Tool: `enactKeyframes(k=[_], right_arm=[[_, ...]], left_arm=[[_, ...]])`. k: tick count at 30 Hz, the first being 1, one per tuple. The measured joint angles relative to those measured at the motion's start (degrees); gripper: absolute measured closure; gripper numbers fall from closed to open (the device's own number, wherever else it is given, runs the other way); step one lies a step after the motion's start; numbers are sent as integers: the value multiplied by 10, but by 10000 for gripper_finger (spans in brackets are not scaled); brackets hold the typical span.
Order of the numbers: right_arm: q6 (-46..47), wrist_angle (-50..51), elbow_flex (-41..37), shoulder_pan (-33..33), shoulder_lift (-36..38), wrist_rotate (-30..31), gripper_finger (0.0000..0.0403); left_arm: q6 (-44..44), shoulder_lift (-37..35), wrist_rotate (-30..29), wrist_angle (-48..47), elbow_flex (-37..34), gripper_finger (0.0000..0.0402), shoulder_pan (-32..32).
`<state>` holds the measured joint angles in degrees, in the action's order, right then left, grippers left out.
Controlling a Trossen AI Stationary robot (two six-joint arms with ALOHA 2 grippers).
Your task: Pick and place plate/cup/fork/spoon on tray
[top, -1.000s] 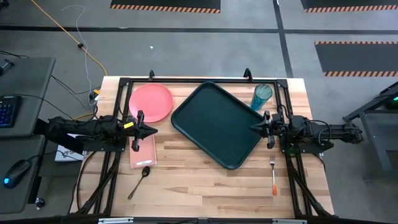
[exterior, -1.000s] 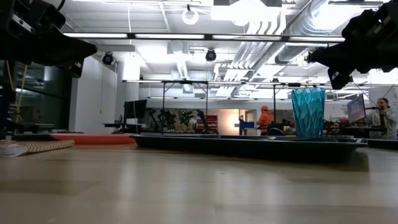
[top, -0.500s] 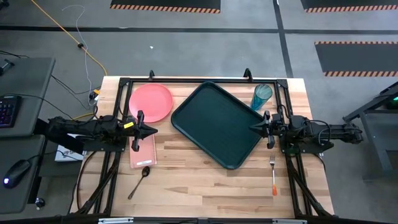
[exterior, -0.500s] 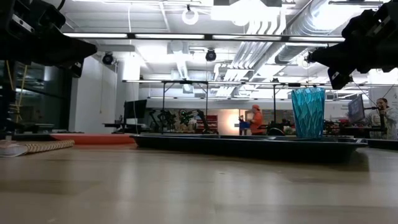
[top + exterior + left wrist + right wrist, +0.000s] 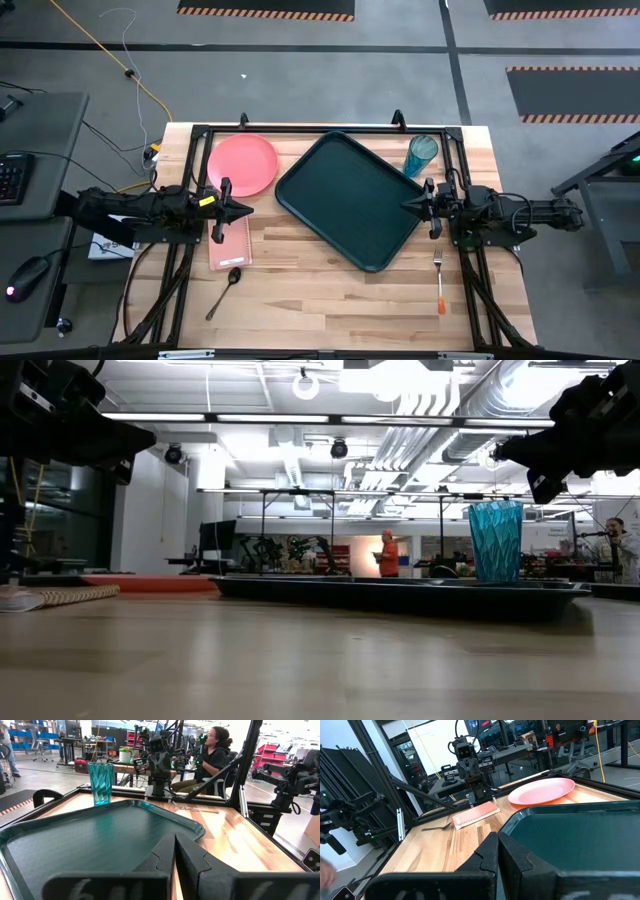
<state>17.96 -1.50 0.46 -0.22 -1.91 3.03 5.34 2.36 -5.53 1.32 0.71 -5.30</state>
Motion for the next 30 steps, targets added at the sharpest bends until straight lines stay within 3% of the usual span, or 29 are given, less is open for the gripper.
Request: enactKeyframes(k=[30], right_arm=[[-18, 0, 0, 2, 0, 6, 402]], left_arm=[[0, 0, 0, 0, 0, 396, 0]])
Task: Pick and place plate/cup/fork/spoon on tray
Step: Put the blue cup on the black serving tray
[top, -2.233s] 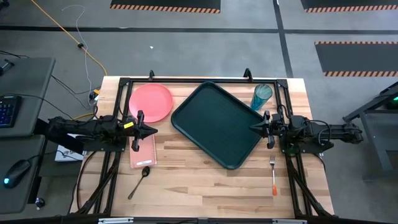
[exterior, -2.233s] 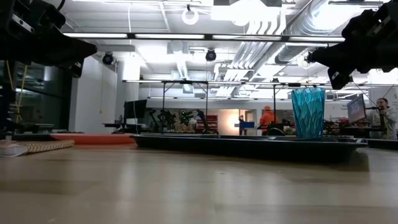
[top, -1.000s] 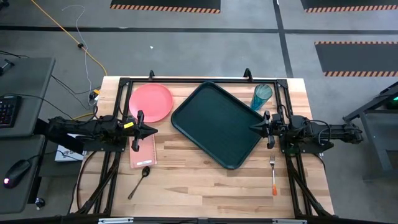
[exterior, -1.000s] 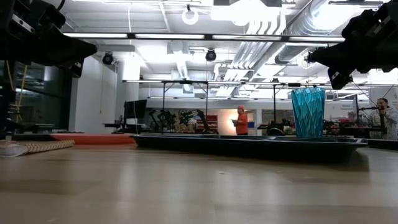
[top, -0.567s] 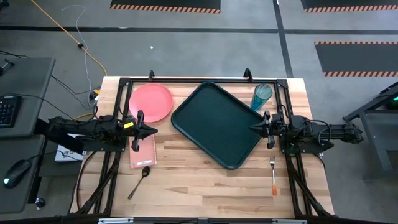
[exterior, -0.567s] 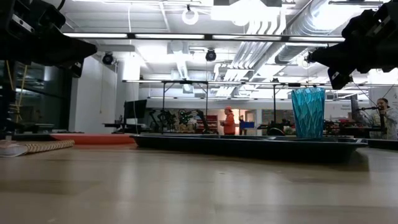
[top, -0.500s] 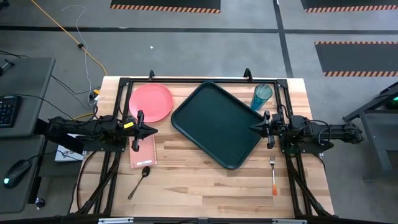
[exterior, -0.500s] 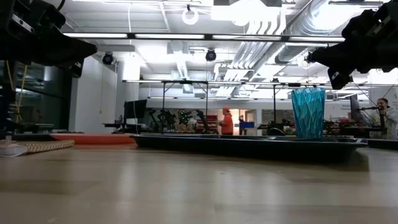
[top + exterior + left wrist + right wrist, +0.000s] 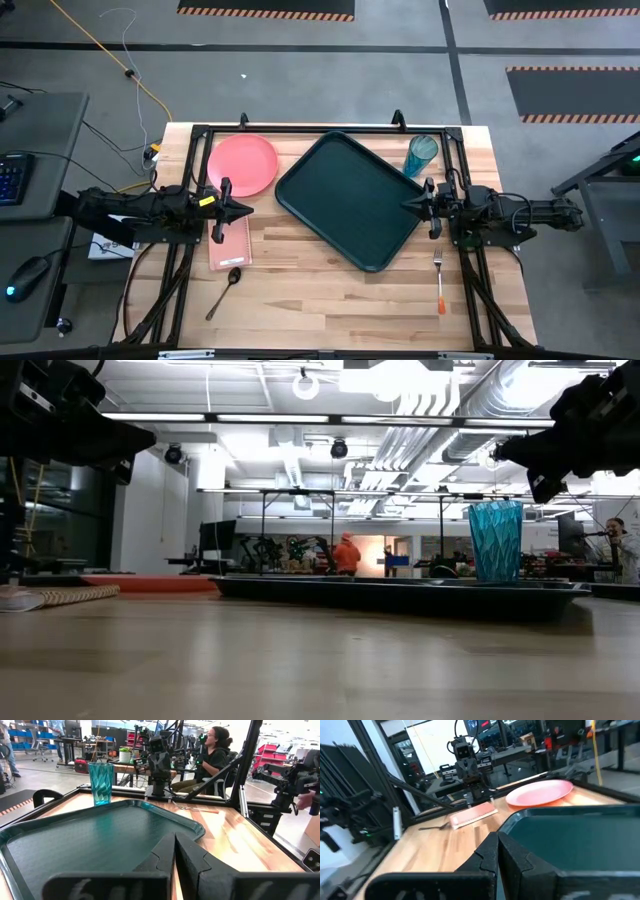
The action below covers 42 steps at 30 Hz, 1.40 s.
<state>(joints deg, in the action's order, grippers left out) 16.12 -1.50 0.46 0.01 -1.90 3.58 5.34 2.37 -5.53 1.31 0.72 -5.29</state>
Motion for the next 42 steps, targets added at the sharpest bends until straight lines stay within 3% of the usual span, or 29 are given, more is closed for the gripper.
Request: enactKeyframes(k=[5, 9, 17, 19, 23, 28, 34, 38, 42], right_arm=[[-26, -3, 0, 0, 0, 2, 402], [71, -53, 0, 0, -1, 20, 402], [35, -333, 0, 0, -6, 228, 402], [21, -390, 3, 5, -23, 236, 402], [4, -385, 60, 24, -88, 204, 402], [19, -198, 191, 57, -229, 243, 394], [105, 197, 391, 120, -413, 332, 320], [157, 393, 500, 168, -510, 315, 258], [181, 515, 572, 208, -587, 278, 218]], left_arm=[[0, 0, 0, 0, 0, 396, 0], [0, 0, 0, 0, 0, 396, 0], [0, 0, 0, 0, 0, 396, 0], [0, 0, 0, 0, 0, 396, 0], [0, 0, 0, 0, 0, 396, 0], [0, 0, 0, 0, 0, 396, 0], [0, 0, 0, 0, 0, 396, 0], [0, 0, 0, 0, 0, 396, 0], [0, 0, 0, 0, 0, 396, 0]])
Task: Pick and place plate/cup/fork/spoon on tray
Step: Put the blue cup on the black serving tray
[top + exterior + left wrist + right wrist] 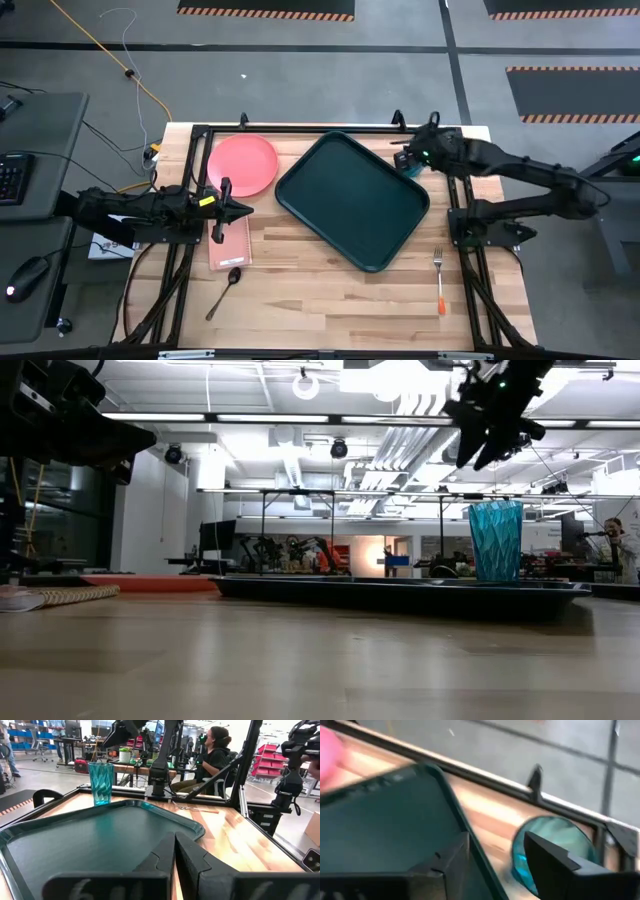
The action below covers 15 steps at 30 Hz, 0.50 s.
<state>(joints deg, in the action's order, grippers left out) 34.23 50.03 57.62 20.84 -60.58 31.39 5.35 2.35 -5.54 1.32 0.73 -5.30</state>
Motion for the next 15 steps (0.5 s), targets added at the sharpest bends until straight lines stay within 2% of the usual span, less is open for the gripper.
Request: enactKeyframes(k=[5, 11, 15], right_arm=[[3, 56, 33, 44, -73, -5, 203], [-33, 57, 35, 88, -125, -93, 203], [-45, 57, 35, 109, -150, -98, 203]], left_arm=[[0, 0, 0, 0, 0, 396, 0], [0, 0, 0, 0, 0, 396, 0], [0, 0, 0, 0, 0, 396, 0]])
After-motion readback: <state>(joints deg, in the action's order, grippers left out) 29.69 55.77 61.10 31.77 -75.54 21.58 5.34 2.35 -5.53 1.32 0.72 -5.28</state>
